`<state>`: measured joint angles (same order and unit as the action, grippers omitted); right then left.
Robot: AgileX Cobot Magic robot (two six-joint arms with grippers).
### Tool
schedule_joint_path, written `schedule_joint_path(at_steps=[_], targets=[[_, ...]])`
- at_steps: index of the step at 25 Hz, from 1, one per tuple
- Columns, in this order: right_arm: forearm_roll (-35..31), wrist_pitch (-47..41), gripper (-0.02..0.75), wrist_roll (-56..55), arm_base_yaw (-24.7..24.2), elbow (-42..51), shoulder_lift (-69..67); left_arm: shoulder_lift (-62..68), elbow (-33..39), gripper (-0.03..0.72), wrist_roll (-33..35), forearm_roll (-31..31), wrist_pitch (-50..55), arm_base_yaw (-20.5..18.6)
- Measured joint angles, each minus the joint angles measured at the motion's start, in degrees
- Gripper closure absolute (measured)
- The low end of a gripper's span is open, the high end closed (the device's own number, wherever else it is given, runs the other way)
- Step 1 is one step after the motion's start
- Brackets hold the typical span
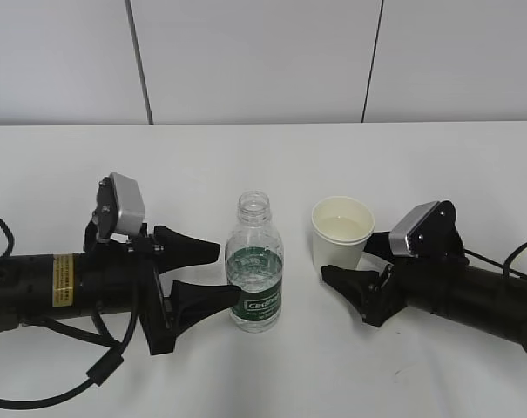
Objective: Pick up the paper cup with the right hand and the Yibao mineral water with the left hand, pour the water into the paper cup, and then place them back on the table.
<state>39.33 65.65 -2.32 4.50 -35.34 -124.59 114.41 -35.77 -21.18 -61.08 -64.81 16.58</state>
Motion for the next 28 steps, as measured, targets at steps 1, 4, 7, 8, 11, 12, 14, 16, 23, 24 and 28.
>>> schedule_joint_path(at_steps=[1,4,7,8,11,12,14,16,23,24,28], targets=[[-0.51,0.10,0.083,0.09,0.00,0.54,0.09,-0.59,0.12,0.207,-1.15,-1.67,0.60,-0.83],[-2.10,0.10,0.091,0.59,0.00,2.64,0.09,-1.64,0.25,0.207,-3.54,-5.46,2.89,-2.92],[-5.22,0.10,0.097,2.32,0.00,4.99,0.09,-2.22,0.25,0.207,-4.17,-6.21,3.80,-4.99],[-6.99,0.10,0.099,2.32,0.00,5.80,0.09,-2.35,0.25,0.207,-4.17,-6.16,3.96,-5.76],[-13.68,0.71,0.105,2.90,0.00,7.13,0.23,-2.46,0.25,0.207,-4.21,-4.37,6.26,-7.71],[-15.76,0.86,0.106,3.00,0.00,7.27,0.23,-2.46,0.25,0.207,-4.15,-3.08,7.34,-8.30],[-20.74,0.98,0.112,3.79,0.00,7.35,0.23,-2.46,0.30,0.207,-3.52,0.61,9.98,-9.43],[-25.90,1.07,0.118,5.51,0.00,7.40,0.23,-2.46,0.36,0.207,-2.32,5.13,11.77,-10.67],[-43.82,1.81,0.139,8.86,0.00,7.49,0.27,-2.46,0.47,0.207,6.35,29.71,13.95,-13.85],[-44.65,1.81,0.141,8.95,0.00,7.49,0.27,-2.46,0.47,0.207,7.83,34.13,13.96,-13.98],[-45.49,1.19,0.142,8.41,0.00,5.93,0.27,-2.46,0.54,0.207,13.99,47.49,14.08,-14.14]])
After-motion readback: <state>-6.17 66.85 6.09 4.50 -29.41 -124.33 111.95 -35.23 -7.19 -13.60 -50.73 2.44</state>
